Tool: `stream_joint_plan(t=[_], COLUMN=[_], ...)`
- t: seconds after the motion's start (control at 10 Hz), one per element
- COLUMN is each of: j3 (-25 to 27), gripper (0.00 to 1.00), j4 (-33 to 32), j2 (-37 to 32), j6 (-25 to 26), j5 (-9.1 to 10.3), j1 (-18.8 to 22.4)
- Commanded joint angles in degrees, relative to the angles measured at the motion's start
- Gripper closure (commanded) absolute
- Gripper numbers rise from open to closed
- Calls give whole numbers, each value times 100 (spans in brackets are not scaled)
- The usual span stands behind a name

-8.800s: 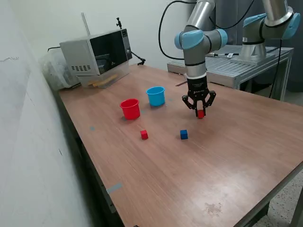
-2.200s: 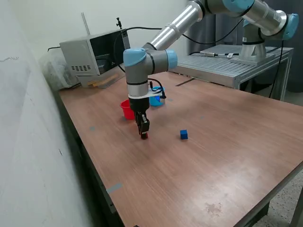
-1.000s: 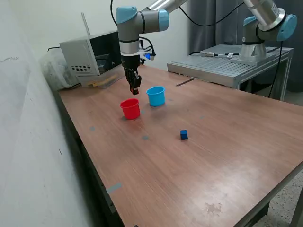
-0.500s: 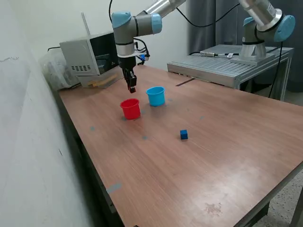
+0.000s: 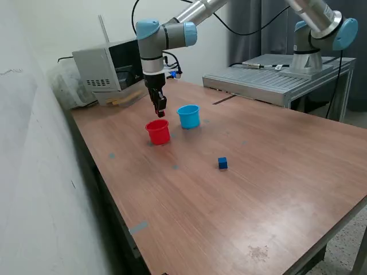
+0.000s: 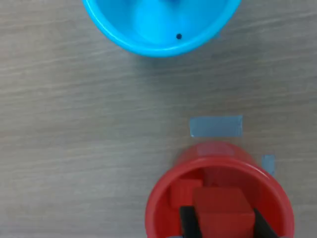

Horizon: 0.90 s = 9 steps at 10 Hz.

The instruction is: Place red objects in the red bin, and blue objects in the blue bin.

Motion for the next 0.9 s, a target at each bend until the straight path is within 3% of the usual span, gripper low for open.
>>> stream_joint_plan(t=[0.0, 0.7, 0.8], j3=[-158, -343, -334], gripper=[100, 100, 0], j4=[-48, -172, -163], j2=[24, 235, 244], j6=[-79, -343, -352], j5=[10, 1, 1], j1=[38, 91, 91])
